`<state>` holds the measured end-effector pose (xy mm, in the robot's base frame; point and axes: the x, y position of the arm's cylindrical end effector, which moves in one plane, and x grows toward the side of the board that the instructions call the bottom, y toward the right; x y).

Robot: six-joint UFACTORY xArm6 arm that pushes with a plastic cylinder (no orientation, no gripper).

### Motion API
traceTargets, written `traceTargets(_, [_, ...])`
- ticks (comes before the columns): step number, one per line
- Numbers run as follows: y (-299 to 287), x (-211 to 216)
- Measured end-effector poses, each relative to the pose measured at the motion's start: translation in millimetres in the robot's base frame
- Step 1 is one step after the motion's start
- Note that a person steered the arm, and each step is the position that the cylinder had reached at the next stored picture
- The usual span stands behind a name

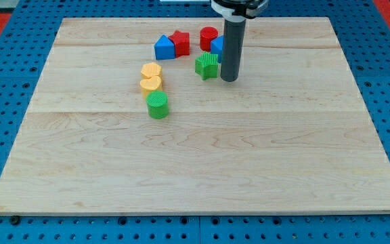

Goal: Push the yellow heart and yellow hexagon to the left side of the board

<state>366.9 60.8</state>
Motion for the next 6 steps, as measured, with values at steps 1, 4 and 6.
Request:
traceTargets(1, [-30, 10])
traceTargets(4, [-109, -25])
traceTargets(6, [-93, -25])
